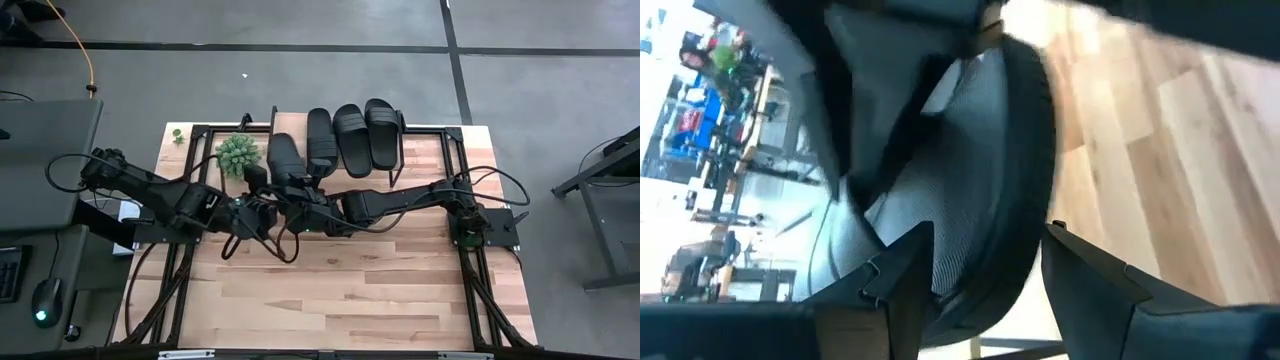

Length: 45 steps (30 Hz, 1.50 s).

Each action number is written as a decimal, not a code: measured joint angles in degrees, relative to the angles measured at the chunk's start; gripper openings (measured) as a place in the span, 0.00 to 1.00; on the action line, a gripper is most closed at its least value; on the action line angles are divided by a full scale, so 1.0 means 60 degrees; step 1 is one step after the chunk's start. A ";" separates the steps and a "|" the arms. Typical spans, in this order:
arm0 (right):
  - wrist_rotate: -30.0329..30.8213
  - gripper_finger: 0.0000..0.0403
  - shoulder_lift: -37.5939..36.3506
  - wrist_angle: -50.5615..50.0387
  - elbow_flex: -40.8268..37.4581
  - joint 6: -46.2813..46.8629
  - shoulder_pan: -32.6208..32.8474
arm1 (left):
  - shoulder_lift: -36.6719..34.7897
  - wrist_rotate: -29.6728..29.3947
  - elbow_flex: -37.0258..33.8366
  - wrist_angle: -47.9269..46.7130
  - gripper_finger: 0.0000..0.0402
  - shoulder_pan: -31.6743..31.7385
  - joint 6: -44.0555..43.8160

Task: Pick and place slides into the shelf
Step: Put the black slide on the shelf

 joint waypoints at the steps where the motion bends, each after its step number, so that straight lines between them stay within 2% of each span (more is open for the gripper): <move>1: 0.0023 0.00 0.0000 -0.0008 0.0000 0.0016 0.0000 | 0.0065 -0.0052 0.0005 0.0009 0.42 0.0012 -0.0038; 10: 0.0003 0.00 0.0000 -0.0107 0.0000 0.0162 0.0044 | 0.0330 -0.0559 0.0002 0.0018 0.41 0.0039 -0.0035; 13: -0.0038 0.00 0.0003 -0.0126 0.0000 0.0182 0.0050 | 0.0387 -0.0762 -0.0004 0.0008 0.34 0.0039 -0.0021; 20: -0.0080 0.00 0.0000 -0.0102 0.0004 0.0145 0.0069 | 0.0376 -0.0649 -0.0004 -0.0004 0.09 0.0042 0.0040; 27: -0.0074 0.01 0.0000 -0.0265 0.0004 0.0145 0.0073 | 0.0376 -0.0641 -0.0004 0.0009 0.10 0.0042 -0.0102; 32: -0.0018 0.11 0.0000 -0.0310 0.0011 0.0099 0.0079 | 0.0376 -0.0646 -0.0004 -0.0014 0.16 0.0046 -0.0188; 41: 0.1323 0.38 -0.0094 -0.0716 0.0012 -0.0250 0.0394 | 0.0372 -0.0821 -0.0011 -0.0431 0.08 0.0061 -0.0474; 45: 0.0983 0.46 -0.0514 -0.1168 0.0015 0.0431 0.0589 | 0.0372 -0.1279 -0.0011 -0.0781 0.14 0.0057 -0.0674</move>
